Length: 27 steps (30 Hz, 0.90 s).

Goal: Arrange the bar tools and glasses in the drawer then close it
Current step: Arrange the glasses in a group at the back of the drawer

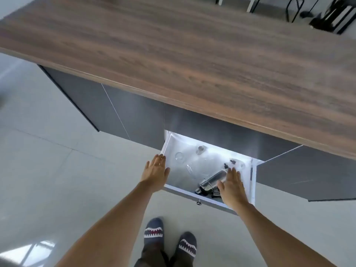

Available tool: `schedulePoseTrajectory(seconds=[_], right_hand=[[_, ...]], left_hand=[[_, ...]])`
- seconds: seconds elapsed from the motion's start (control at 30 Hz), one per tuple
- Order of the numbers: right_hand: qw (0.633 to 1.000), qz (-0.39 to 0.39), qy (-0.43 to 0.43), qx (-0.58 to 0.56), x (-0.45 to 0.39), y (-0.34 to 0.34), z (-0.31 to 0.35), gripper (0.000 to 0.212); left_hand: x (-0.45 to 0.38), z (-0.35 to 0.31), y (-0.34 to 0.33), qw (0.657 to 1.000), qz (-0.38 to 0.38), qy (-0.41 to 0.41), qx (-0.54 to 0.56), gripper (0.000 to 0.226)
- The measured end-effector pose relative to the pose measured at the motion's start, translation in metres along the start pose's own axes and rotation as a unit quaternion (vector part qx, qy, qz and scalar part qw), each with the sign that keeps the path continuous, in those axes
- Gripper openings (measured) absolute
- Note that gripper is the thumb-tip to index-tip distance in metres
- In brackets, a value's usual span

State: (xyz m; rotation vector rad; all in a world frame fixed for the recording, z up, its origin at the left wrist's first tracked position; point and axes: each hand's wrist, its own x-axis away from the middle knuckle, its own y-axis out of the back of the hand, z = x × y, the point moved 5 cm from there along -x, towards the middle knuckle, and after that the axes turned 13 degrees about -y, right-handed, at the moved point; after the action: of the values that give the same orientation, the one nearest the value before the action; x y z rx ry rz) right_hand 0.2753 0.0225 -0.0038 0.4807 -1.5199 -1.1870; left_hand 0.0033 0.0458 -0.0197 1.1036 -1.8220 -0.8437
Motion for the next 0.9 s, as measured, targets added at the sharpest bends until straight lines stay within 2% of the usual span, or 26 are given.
schedulePoseTrajectory(seconds=[0.2, 0.37, 0.5, 0.67, 0.77, 0.9], right_hand=[[0.997, 0.069, 0.003, 0.039, -0.058, -0.089, 0.0, 0.06], [0.994, 0.106, 0.031, 0.027, -0.111, -0.159, 0.013, 0.05], [0.993, 0.109, 0.037, 0.007, -0.161, -0.202, 0.033, 0.042], [0.995, 0.078, 0.063, -0.009, -0.214, -0.249, 0.057, 0.057], [0.996, 0.053, 0.054, -0.038, -0.23, -0.269, 0.06, 0.07], [0.995, 0.051, 0.058, -0.057, -0.239, -0.283, 0.059, 0.076]], left_hand=[[-0.028, 0.036, -0.094, 0.998, 0.033, 0.025, 0.036, 0.053], [-0.075, 0.057, -0.154, 0.996, -0.001, 0.015, 0.082, 0.053], [-0.116, 0.078, -0.191, 0.991, -0.039, 0.043, 0.121, 0.055], [-0.173, 0.108, -0.22, 0.99, -0.055, 0.045, 0.121, 0.063], [-0.198, 0.116, -0.231, 0.991, -0.062, 0.015, 0.116, 0.067], [-0.221, 0.113, -0.239, 0.99, -0.089, -0.023, 0.108, 0.07]])
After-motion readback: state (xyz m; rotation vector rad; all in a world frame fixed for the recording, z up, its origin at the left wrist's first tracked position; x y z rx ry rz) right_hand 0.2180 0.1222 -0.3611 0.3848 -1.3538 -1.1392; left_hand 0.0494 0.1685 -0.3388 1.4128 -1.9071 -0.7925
